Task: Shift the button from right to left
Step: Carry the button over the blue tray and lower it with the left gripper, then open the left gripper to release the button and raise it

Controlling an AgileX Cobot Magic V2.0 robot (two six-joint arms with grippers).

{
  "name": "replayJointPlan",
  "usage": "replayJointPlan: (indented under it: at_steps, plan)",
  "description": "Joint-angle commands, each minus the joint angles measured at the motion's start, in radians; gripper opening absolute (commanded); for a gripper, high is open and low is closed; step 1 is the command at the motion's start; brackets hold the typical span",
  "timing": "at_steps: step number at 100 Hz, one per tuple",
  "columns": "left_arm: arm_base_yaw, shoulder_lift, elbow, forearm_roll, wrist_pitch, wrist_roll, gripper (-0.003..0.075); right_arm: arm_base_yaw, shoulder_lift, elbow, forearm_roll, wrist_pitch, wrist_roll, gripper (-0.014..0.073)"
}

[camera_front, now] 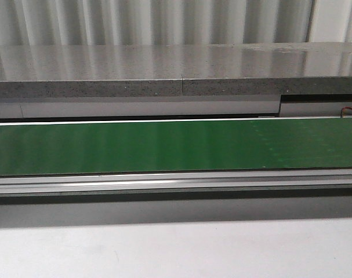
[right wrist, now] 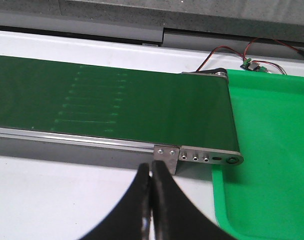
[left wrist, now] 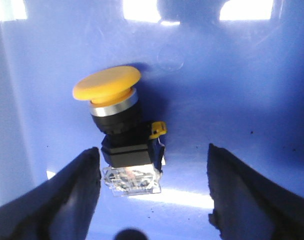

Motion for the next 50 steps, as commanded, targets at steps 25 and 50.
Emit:
replayJointPlan:
  at_steps: [25,50]
  plan:
    - [0.001,-0.064,-0.027,-0.035,-0.037,-0.008,0.0391,0.003,0.009,-0.025,-0.007,-0.079,-0.006,-0.0066]
    - [0.001,-0.17,-0.027,-0.198,-0.108,-0.008,-0.0022,0.003,0.009,-0.025,-0.007,-0.079,-0.006,-0.0066]
